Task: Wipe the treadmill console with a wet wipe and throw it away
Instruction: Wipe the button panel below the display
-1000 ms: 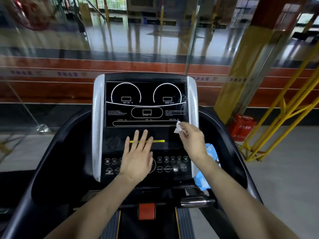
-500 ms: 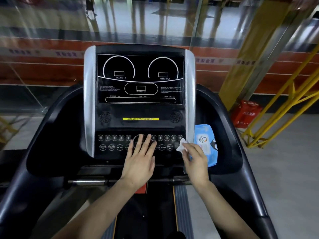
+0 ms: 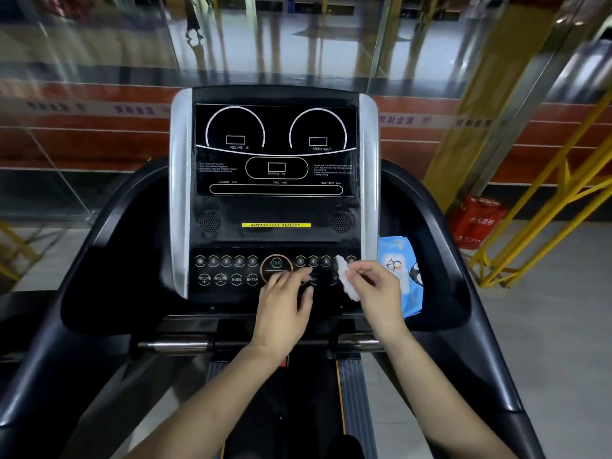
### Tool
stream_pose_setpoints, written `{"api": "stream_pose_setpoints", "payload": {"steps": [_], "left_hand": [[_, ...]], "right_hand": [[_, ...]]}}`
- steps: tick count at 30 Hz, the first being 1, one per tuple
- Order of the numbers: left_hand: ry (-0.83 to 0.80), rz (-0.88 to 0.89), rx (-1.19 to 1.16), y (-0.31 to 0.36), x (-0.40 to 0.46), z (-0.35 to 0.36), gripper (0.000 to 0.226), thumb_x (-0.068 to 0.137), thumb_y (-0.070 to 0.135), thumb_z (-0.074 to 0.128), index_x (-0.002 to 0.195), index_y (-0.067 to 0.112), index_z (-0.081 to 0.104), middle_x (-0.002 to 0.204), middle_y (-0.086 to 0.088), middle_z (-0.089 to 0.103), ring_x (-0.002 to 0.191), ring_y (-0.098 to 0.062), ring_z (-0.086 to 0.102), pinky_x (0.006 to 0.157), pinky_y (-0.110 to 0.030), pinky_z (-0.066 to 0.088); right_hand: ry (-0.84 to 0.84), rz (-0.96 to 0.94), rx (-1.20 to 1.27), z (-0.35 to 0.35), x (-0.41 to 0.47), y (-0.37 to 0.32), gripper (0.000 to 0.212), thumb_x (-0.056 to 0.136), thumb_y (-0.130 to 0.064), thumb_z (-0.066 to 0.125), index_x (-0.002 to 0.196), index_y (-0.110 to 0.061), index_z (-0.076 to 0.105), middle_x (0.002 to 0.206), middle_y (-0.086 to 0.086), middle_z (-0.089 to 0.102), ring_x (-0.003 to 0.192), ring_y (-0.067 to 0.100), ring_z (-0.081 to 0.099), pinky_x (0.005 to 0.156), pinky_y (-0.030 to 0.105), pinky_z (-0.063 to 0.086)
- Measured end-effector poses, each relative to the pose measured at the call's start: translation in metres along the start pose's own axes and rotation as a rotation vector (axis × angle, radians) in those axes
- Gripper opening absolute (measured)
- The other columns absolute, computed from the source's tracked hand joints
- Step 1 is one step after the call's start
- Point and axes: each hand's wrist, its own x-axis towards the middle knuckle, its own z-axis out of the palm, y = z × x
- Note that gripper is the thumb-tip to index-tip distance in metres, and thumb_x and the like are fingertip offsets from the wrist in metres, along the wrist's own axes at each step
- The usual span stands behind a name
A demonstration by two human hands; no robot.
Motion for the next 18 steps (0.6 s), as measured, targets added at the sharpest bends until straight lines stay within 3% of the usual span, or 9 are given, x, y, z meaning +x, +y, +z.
{"api": "stream_pose_setpoints", "payload": {"steps": [2,5,8,12,18], "left_hand": [[-0.019,-0.166,-0.327,0.009,0.004,-0.005,0.032,0.102,0.026,0.065,0.134,0.028,0.063,0.108,0.020,0.073,0.117,-0.006,0.060,0.106,-0.035,0.045],[-0.131,-0.312,-0.700,0.025,0.008,-0.012,0.030,0.098,0.021,0.071,0.128,0.023,0.068,0.105,0.010,0.079,0.112,-0.002,0.067,0.106,-0.026,0.047],[-0.183,-0.342,-0.802,0.038,0.006,-0.015,0.025,0.096,0.011,0.072,0.118,0.022,0.071,0.103,0.003,0.079,0.106,-0.004,0.071,0.097,-0.019,0.051],[-0.166,-0.446,-0.901,0.039,0.007,-0.018,0.030,0.094,0.012,0.075,0.122,0.021,0.070,0.101,-0.004,0.080,0.103,-0.008,0.073,0.089,-0.016,0.048],[-0.094,-0.459,-0.912,0.042,0.007,-0.026,0.028,0.094,0.011,0.075,0.120,0.019,0.071,0.100,-0.009,0.079,0.093,-0.010,0.075,0.084,-0.019,0.052]], "right_hand": [[-0.023,0.106,0.151,-0.001,-0.015,-0.004,0.018,0.092,-0.007,0.077,0.090,-0.025,0.076,0.094,-0.004,0.077,0.091,0.012,0.069,0.087,0.027,0.052],[-0.096,0.213,0.323,0.000,-0.033,-0.009,0.019,0.090,-0.005,0.077,0.089,-0.024,0.076,0.086,0.004,0.070,0.082,0.019,0.062,0.081,0.033,0.050],[-0.123,0.278,0.454,0.003,-0.042,-0.014,0.015,0.081,-0.012,0.080,0.093,-0.021,0.076,0.095,0.015,0.069,0.092,0.026,0.064,0.088,0.041,0.050],[-0.082,0.292,0.475,0.000,-0.048,-0.016,0.016,0.093,-0.003,0.074,0.104,-0.014,0.073,0.102,0.017,0.073,0.098,0.032,0.068,0.092,0.047,0.052],[-0.114,0.233,0.473,-0.002,-0.056,-0.021,0.034,0.091,-0.029,0.074,0.121,-0.014,0.073,0.121,0.017,0.074,0.113,0.037,0.070,0.102,0.050,0.053]]}}
